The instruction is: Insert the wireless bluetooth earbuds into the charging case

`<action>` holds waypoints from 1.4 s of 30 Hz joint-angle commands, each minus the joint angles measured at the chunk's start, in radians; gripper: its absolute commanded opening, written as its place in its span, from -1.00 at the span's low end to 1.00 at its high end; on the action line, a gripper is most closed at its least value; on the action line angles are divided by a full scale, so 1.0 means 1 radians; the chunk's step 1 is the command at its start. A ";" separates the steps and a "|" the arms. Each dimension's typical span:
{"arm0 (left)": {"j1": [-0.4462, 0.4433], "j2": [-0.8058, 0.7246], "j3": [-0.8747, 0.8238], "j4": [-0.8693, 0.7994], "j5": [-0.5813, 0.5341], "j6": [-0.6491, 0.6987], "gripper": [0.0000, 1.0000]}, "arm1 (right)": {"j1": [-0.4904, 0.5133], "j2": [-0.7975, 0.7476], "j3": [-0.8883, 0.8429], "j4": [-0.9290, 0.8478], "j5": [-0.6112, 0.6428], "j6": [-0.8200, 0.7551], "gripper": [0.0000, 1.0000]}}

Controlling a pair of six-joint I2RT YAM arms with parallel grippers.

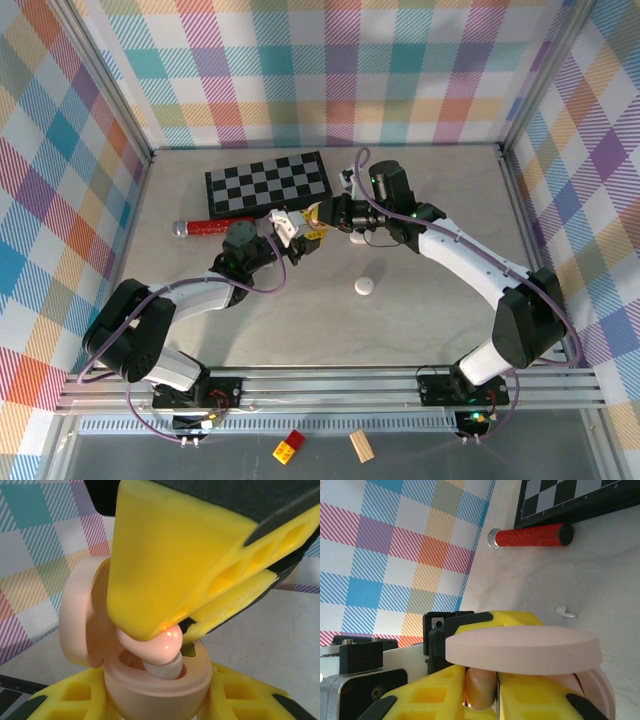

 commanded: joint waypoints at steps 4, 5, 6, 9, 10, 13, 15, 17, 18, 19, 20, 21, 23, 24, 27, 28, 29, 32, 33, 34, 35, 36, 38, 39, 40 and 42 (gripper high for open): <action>-0.012 -0.016 0.011 0.043 -0.003 -0.013 -0.34 | 0.008 0.012 0.024 -0.043 0.019 -0.022 -0.60; -0.012 -0.016 0.011 0.045 -0.003 -0.014 -0.34 | 0.008 0.011 0.025 -0.048 0.023 -0.021 -0.59; -0.012 -0.016 0.011 0.046 -0.003 -0.017 -0.34 | 0.008 0.009 0.025 -0.052 0.027 -0.023 -0.58; -0.012 -0.019 0.008 0.047 -0.009 -0.019 -0.34 | 0.008 0.004 0.026 -0.065 0.040 -0.026 -0.54; -0.012 -0.021 0.008 0.048 -0.009 -0.020 -0.34 | 0.008 0.002 0.025 -0.069 0.043 -0.027 -0.54; -0.012 -0.025 0.008 0.046 -0.010 -0.021 -0.34 | 0.008 -0.003 0.026 -0.082 0.051 -0.032 -0.49; -0.012 -0.023 0.009 0.046 -0.009 -0.022 -0.34 | 0.008 -0.007 0.026 -0.085 0.053 -0.035 -0.46; -0.012 -0.022 0.011 0.048 -0.009 -0.022 -0.34 | 0.008 -0.011 0.024 -0.084 0.057 -0.034 -0.42; -0.012 -0.021 0.011 0.048 -0.009 -0.022 -0.34 | 0.008 -0.014 0.024 -0.082 0.057 -0.034 -0.42; -0.012 -0.020 0.011 0.048 -0.008 -0.022 -0.34 | 0.008 -0.017 0.023 -0.082 0.059 -0.036 -0.40; -0.012 -0.019 0.011 0.048 -0.010 -0.023 -0.34 | 0.008 -0.021 0.022 -0.083 0.064 -0.037 -0.39; -0.012 -0.018 0.010 0.051 -0.010 -0.023 -0.34 | 0.008 -0.026 0.022 -0.082 0.067 -0.039 -0.37; -0.012 -0.015 0.008 0.057 -0.013 -0.026 -0.33 | 0.008 -0.037 0.016 -0.075 0.072 -0.045 -0.33; -0.012 -0.015 0.007 0.060 -0.013 -0.027 -0.33 | 0.008 -0.044 0.014 -0.073 0.073 -0.047 -0.30; -0.012 -0.009 0.006 0.062 -0.015 -0.028 -0.33 | 0.008 -0.060 -0.004 -0.047 0.062 -0.048 -0.21; -0.012 -0.005 0.006 0.063 -0.015 -0.028 -0.33 | 0.008 -0.067 -0.010 -0.035 0.057 -0.046 -0.19; -0.011 0.000 0.005 0.068 -0.016 -0.028 -0.33 | 0.008 -0.074 -0.018 -0.024 0.052 -0.048 -0.18; -0.009 0.005 0.000 0.086 -0.012 -0.033 -0.33 | 0.008 -0.098 -0.040 0.012 0.023 -0.050 -0.13; -0.009 0.005 0.000 0.086 -0.009 -0.034 -0.33 | 0.008 -0.107 -0.050 0.025 0.019 -0.054 -0.12; -0.009 0.005 0.000 0.088 -0.009 -0.033 -0.33 | 0.007 -0.121 -0.059 0.034 0.018 -0.059 -0.12; -0.009 0.004 0.000 0.088 -0.009 -0.033 -0.33 | 0.006 -0.136 -0.066 0.039 0.024 -0.066 -0.11; -0.009 0.004 0.000 0.089 -0.007 -0.032 -0.33 | 0.005 -0.149 -0.074 0.042 0.032 -0.072 -0.10; -0.008 0.001 -0.003 0.088 -0.004 -0.030 -0.33 | -0.004 -0.179 -0.094 0.050 0.057 -0.075 -0.10; -0.008 0.000 -0.004 0.088 -0.003 -0.029 -0.33 | -0.010 -0.191 -0.103 0.054 0.062 -0.074 -0.10; -0.008 -0.002 -0.007 0.088 -0.001 -0.027 -0.33 | -0.017 -0.203 -0.109 0.053 0.071 -0.074 -0.10; -0.008 -0.005 -0.010 0.089 0.007 -0.025 -0.33 | -0.031 -0.217 -0.113 0.045 0.081 -0.074 -0.10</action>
